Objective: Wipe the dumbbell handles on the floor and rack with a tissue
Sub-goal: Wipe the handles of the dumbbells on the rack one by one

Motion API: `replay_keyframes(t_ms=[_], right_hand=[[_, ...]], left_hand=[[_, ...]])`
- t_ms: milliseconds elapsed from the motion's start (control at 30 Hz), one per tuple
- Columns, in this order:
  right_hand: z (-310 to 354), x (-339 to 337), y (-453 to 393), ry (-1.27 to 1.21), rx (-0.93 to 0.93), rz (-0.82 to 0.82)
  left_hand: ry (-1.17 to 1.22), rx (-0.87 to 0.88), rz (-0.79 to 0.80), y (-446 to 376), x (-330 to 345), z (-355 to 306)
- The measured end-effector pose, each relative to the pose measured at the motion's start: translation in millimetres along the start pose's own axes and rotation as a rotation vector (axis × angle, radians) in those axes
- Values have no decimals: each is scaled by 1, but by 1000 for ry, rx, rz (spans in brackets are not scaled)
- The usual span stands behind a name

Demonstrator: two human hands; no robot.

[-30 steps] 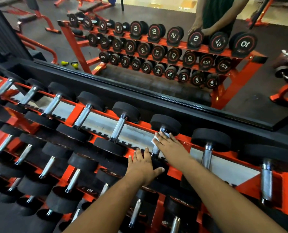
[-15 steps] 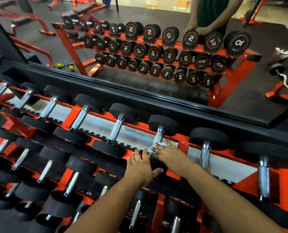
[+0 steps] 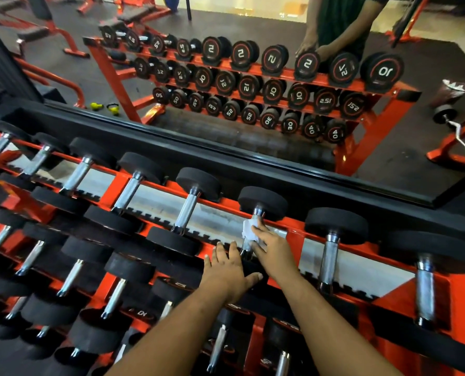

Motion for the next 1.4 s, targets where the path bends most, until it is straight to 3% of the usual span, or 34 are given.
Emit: replay_keyframes(t_ms=[267,367,633,700,800,867,967,1033,1267,1400], right_hand=[[3,12,8,-387,434,-278],[8,15,-13,-542,520,-228],[11,15,-4,-418,651,112],[9,13,-16,-558,721,95],[7,15,-42,-910,857,-56],[2,21,-46,-1043,922,-41],[0,25,-31,-870,863,168],[-3,24,-23,-715,765,216],[-13,23,3,-487,626,-75],[-5,3,22,-554,605,-216]], left_hand=[[-2,0,1,0,0,0],[17,-6,-8,-1,2,1],[19,1,4,-1,2,1],[13,0,6,-2,2,1],[5,-3,-4,-2,3,1],[11,-2,-9,-3,3,1],[11,-4,-13,-3,4,2],[12,-2,-17,-3,5,2],[11,-2,-32,-2,5,1],[17,10,-35,7,0,-1]])
Point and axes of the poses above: each hand's wrist, its own y-axis away from the middle knuckle, its own x-axis out of the palm, z = x × y, the point moved 2 cm from there along -y, towards the middle knuckle, and after that the axes turned 5 degrees about -z, right-handed, at the moved point
